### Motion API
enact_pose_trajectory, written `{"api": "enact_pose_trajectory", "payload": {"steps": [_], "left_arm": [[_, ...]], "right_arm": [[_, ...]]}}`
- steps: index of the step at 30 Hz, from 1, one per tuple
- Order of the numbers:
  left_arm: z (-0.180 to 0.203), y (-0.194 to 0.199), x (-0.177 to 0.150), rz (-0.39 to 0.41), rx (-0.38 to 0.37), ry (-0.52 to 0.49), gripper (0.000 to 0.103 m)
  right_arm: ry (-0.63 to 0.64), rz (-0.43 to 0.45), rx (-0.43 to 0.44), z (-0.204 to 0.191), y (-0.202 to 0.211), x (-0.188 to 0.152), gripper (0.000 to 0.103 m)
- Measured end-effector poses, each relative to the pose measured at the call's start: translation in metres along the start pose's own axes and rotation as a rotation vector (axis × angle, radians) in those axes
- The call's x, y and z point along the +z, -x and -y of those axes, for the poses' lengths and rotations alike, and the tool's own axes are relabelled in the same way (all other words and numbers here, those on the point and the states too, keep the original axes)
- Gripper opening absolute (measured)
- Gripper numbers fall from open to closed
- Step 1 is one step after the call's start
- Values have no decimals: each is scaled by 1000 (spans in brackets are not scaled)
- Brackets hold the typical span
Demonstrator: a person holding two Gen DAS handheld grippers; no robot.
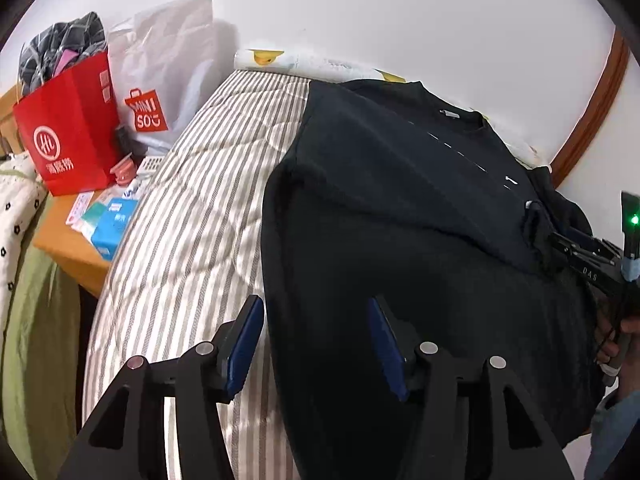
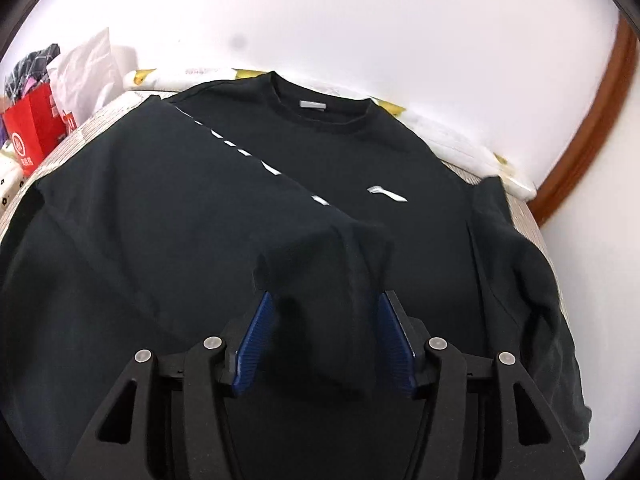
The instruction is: Fold small clothes
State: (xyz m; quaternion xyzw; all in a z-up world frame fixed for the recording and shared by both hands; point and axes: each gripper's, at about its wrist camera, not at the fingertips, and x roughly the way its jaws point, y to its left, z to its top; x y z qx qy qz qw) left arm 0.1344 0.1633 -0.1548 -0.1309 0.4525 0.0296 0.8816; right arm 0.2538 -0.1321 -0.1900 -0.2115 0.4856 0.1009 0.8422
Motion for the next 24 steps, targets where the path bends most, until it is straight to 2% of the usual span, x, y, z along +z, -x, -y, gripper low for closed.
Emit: {"api": "enact_pose_trajectory", "payload": {"steps": [3, 6, 9, 12, 15, 17, 18, 19, 21, 24], "left_arm": [[3, 4, -6, -3, -14, 5, 52], [6, 8, -11, -7, -13, 3, 52], [8, 13, -13, -11, -8, 4, 52], [9, 18, -14, -11, 2, 8, 53], [12, 23, -16, -16, 14, 7, 54], [15, 26, -17, -15, 29, -2, 54], [16, 27, -17, -16, 34, -6, 54], [17, 27, -17, -18, 39, -9, 54], [19, 28, -16, -22, 43, -13, 54], [25, 30, -17, -26, 54, -30, 54]], "right_arm": [[-7, -7, 1, 1, 2, -10, 55], [-31, 12, 59, -3, 6, -13, 55], [-18, 65, 110, -20, 14, -8, 57], [32, 60, 74, -39, -2, 2, 58], [22, 40, 17, -43, -24, 8, 56], [22, 26, -23, -42, -36, 10, 37], [23, 12, -20, -40, -40, 11, 19], [6, 1, 3, -34, -43, 12, 13], [-39, 21, 6, -17, -35, 12, 9], [-147, 48, -46, 33, -19, 6, 10]]}}
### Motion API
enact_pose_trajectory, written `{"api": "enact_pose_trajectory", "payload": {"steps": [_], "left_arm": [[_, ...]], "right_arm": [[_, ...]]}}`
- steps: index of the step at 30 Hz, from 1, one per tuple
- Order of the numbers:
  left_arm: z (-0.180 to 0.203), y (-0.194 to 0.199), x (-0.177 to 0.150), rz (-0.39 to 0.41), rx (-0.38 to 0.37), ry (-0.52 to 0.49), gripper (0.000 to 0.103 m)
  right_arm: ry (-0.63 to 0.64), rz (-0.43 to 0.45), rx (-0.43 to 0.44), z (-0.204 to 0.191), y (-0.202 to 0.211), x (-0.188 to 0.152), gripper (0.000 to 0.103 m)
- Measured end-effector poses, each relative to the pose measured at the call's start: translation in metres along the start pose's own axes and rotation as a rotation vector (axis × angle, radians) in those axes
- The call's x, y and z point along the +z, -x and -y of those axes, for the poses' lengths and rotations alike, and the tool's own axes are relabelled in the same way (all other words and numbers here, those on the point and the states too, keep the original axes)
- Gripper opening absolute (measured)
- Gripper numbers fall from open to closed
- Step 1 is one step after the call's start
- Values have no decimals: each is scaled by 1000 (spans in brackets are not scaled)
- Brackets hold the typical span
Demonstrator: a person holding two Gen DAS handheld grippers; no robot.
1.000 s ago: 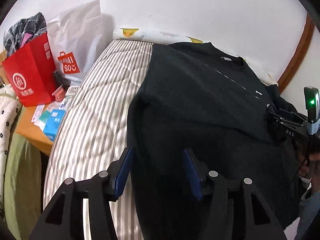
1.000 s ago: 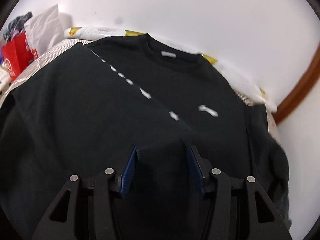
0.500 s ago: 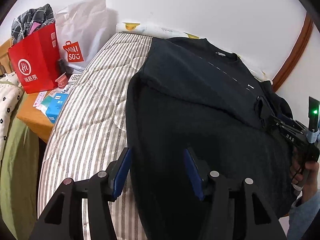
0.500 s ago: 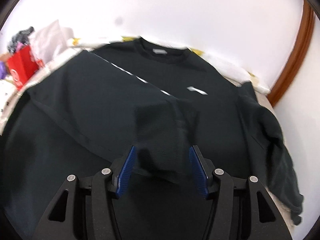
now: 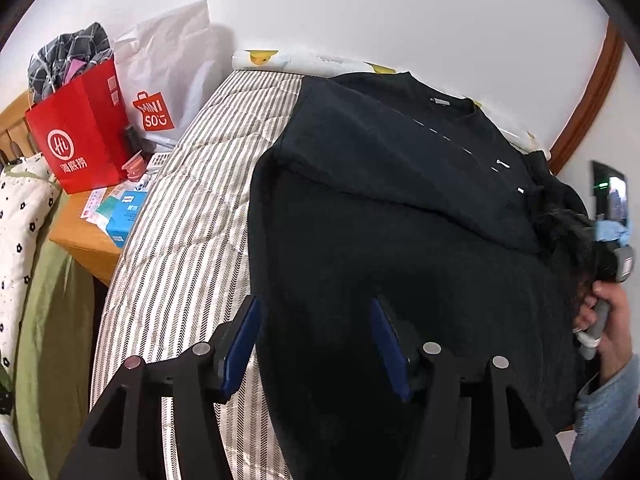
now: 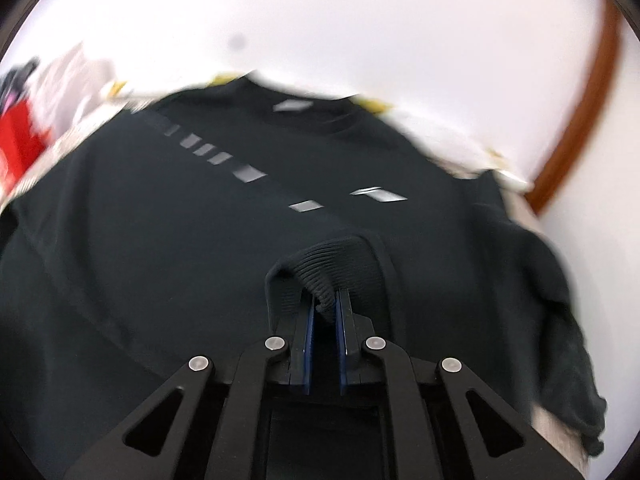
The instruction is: Fold small clothes
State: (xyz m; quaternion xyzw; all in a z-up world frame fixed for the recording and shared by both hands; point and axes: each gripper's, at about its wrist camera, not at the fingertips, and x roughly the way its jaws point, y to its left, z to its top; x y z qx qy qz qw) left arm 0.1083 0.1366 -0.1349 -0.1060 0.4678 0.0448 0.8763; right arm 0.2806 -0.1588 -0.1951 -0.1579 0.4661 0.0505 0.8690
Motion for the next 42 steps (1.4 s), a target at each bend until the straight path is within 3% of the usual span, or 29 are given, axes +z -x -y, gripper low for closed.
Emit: {"api": "enact_pose_trajectory", "payload": {"steps": [3, 6, 12, 15, 17, 21, 23, 25, 28, 32, 36, 42], "left_arm": [[7, 1, 0, -3, 2, -18, 55], [19, 0, 2, -2, -1, -29, 56], [49, -1, 2, -14, -16, -75, 56], [64, 3, -1, -9, -13, -116, 57], [72, 6, -1, -8, -7, -136, 57], [85, 7, 2, -6, -8, -148, 58], [91, 5, 5, -5, -22, -147, 58], [98, 3, 7, -10, -36, -152, 58], [114, -1, 9, -17, -45, -174, 58], [136, -8, 11, -31, -58, -196, 58], [155, -10, 11, -39, -67, -208, 58], [174, -8, 11, -39, -53, -237, 58]], "right_arm": [[-91, -12, -83, 57, 5, -5, 21], [-140, -7, -114, 89, 14, -13, 22], [-76, 35, 40, 63, 18, -25, 26], [-49, -62, -15, 54, -15, -36, 26], [-74, -114, 1, 59, -28, -41, 25], [-102, -62, 28, 81, 2, -44, 26], [-134, -2, 9, 108, 28, -51, 38], [-164, 21, -38, 137, 45, -61, 68], [-212, 21, -182, 197, 58, -90, 78], [-204, -115, -222, 236, 33, -118, 81], [-184, -124, -210, 232, 21, -128, 81], [-123, 0, -75, 189, 21, -86, 81]]}}
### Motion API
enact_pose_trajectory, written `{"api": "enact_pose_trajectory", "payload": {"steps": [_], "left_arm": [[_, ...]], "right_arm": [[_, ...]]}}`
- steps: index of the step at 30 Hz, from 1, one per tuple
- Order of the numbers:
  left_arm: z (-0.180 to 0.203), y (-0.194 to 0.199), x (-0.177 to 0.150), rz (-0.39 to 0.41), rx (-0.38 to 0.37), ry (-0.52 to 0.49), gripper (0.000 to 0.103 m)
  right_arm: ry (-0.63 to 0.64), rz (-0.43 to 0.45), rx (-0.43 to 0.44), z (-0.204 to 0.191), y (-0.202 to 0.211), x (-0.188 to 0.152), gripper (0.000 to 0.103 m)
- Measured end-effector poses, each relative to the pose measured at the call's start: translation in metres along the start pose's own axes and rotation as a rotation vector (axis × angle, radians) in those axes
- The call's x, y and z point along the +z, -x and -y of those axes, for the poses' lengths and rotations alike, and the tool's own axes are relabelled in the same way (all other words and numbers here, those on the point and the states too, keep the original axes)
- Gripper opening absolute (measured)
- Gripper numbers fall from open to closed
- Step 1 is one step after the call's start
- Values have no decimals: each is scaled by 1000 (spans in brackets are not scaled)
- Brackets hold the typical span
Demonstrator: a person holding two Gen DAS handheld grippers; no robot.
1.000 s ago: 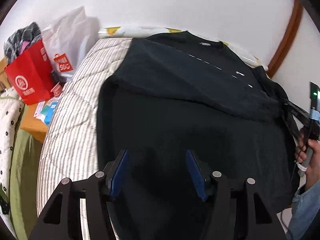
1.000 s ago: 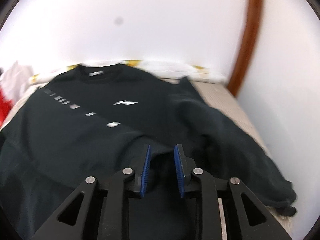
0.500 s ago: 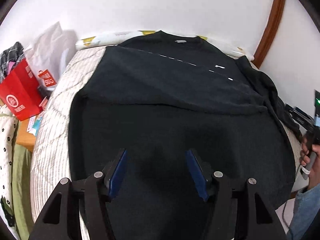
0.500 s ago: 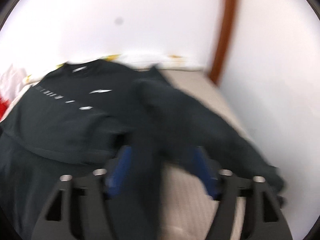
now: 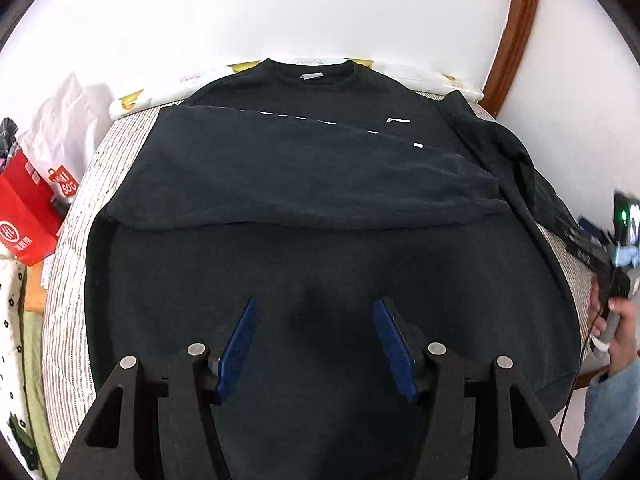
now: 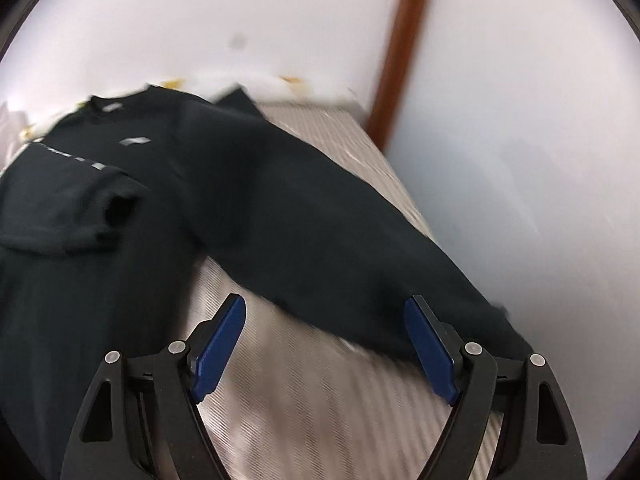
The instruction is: Fold small clothes
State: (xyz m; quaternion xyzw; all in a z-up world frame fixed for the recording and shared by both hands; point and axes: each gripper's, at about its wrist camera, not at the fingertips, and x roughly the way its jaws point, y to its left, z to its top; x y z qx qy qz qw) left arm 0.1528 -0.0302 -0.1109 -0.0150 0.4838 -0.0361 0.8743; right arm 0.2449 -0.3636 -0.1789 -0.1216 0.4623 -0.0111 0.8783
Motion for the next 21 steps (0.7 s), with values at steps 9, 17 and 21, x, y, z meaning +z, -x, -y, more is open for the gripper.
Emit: {"api": "enact_pose_trajectory", "payload": {"steps": [9, 17, 21], "left_arm": [[-20, 1, -2, -11, 31, 28, 58], [-43, -11, -6, -27, 18, 81, 58], [-52, -18, -8, -37, 19, 92, 58]], "right_arm": [[-15, 30, 19, -45, -46, 56, 77], [-82, 28, 20, -6, -54, 67, 8], [-188, 64, -45, 48, -36, 76, 8]]}}
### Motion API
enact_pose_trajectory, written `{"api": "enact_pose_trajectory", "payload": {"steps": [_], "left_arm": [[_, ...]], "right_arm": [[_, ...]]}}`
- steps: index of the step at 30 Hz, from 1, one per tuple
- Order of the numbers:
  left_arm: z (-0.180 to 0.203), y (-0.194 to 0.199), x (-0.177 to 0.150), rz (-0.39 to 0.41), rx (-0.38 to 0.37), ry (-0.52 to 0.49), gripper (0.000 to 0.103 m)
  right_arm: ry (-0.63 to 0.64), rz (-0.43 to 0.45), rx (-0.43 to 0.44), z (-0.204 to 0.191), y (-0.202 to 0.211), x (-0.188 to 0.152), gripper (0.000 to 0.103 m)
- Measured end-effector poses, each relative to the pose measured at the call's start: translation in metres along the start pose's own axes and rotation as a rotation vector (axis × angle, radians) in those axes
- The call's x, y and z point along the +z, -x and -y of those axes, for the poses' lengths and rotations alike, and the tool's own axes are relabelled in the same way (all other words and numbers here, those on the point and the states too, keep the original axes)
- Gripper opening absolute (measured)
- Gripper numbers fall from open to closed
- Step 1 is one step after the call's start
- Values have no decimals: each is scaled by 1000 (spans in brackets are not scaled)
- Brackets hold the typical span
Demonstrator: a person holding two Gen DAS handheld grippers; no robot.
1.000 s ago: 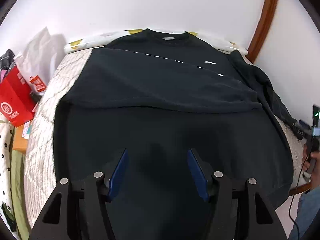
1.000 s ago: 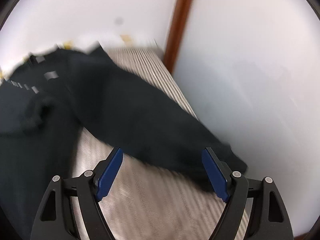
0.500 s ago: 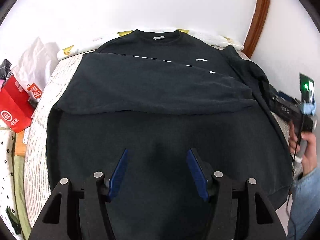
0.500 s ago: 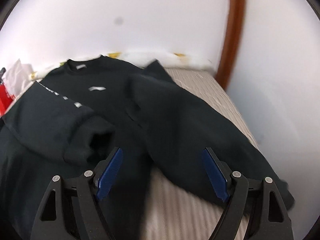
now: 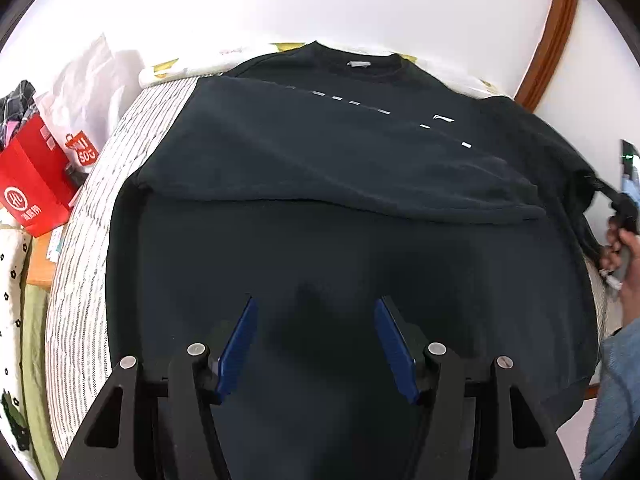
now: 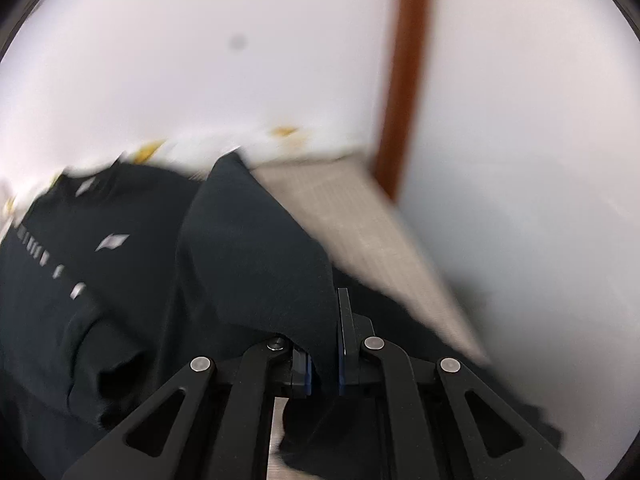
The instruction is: Fold small clothes
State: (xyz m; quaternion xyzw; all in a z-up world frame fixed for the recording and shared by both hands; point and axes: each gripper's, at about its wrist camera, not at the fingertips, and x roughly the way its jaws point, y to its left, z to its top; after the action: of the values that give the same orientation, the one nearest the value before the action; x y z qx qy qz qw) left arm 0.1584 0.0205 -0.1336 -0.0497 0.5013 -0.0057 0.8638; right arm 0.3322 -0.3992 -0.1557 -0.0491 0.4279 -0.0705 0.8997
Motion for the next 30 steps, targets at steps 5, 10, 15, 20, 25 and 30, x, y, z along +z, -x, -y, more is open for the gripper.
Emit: {"api": "enact_pose_trajectory", "payload": {"steps": [5, 10, 15, 20, 25, 30], "left_arm": [[-11, -11, -2, -19, -30, 40, 58], [-12, -10, -7, -22, -40, 43, 58], [-22, -4, -8, -8, -42, 54, 59], [-33, -2, -10, -5, -52, 72, 60], [-39, -1, -9, 1, -63, 81, 60], [-44, 2, -9, 10, -71, 86, 61]], "right_arm": [[36, 14, -11, 3, 12, 11, 9], [99, 62, -8, -32, 31, 17, 9], [204, 168, 48, -95, 80, 26, 9], [333, 214, 149, -180, 114, 13, 10], [531, 148, 162, -264, 91, -49, 11], [525, -41, 135, -264, 42, -86, 36]]}}
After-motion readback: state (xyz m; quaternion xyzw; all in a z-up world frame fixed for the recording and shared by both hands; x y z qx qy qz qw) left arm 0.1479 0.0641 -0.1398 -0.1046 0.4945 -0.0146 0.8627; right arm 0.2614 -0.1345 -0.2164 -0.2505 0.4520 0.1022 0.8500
